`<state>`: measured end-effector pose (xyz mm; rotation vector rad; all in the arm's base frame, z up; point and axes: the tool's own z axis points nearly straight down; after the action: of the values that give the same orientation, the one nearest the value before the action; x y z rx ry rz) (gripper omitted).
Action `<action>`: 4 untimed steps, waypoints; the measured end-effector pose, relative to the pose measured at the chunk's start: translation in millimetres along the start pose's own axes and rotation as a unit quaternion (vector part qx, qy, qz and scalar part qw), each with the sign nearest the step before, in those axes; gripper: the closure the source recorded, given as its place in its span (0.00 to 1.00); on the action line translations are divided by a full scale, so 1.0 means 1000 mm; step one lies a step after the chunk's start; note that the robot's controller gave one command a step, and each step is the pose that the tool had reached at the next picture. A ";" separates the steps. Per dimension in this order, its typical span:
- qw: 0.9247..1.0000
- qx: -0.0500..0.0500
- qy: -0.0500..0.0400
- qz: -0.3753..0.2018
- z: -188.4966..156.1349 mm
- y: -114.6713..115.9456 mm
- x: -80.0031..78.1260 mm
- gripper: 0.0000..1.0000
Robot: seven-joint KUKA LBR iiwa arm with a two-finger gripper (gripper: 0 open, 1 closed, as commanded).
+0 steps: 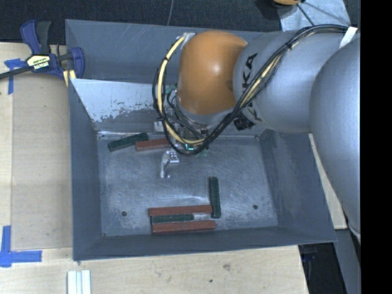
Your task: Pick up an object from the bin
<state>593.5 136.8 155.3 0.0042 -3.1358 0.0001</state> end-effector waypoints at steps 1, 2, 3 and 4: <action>1.000 -0.001 -0.004 0.001 -0.005 -0.001 -0.002 0.00; 0.999 -0.001 -0.005 0.035 0.016 0.034 -0.029 0.00; 0.999 -0.001 -0.004 0.038 0.022 0.023 -0.033 0.00; 0.975 -0.001 -0.005 0.220 0.035 0.041 -0.032 0.00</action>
Offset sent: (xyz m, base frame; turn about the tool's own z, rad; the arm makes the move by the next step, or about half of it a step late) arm 0.0292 0.0371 -0.0185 0.0739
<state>625.6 177.5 120.0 -0.6885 -3.0690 -0.0027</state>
